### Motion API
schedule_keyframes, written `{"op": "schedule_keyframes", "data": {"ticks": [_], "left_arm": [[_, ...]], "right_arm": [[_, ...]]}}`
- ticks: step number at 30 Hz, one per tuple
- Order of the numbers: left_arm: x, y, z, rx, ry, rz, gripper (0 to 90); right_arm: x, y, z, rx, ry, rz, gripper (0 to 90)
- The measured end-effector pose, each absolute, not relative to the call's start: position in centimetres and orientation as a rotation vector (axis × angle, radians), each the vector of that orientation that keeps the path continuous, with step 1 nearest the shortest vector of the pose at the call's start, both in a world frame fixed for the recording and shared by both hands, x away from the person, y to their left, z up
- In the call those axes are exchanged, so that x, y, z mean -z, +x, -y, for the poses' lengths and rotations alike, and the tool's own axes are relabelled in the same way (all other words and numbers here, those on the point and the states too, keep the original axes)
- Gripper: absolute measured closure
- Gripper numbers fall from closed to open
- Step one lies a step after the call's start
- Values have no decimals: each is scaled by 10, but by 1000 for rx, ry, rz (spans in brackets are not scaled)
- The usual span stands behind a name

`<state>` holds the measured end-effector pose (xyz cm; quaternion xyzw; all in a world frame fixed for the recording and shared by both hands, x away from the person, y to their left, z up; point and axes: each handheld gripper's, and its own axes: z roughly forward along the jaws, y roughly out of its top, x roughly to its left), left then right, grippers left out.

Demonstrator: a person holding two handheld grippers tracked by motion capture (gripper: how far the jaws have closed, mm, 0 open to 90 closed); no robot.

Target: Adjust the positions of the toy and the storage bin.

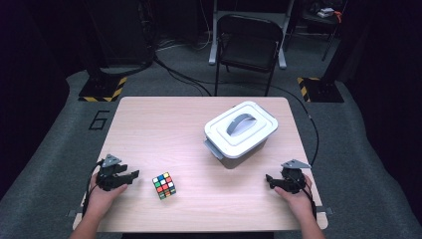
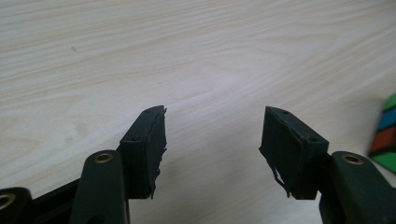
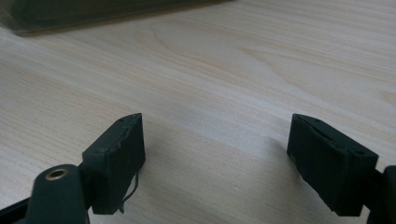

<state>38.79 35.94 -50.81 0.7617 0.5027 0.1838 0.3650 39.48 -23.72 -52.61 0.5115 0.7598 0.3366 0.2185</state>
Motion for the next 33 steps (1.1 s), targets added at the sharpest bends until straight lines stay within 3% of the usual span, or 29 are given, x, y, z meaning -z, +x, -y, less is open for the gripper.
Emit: {"op": "schedule_keyframes", "data": {"ticks": [33], "left_arm": [[463,355,-308,-278,2042,-908,397]], "right_arm": [[527,394,238,-938,1406,-2089,194]]}}
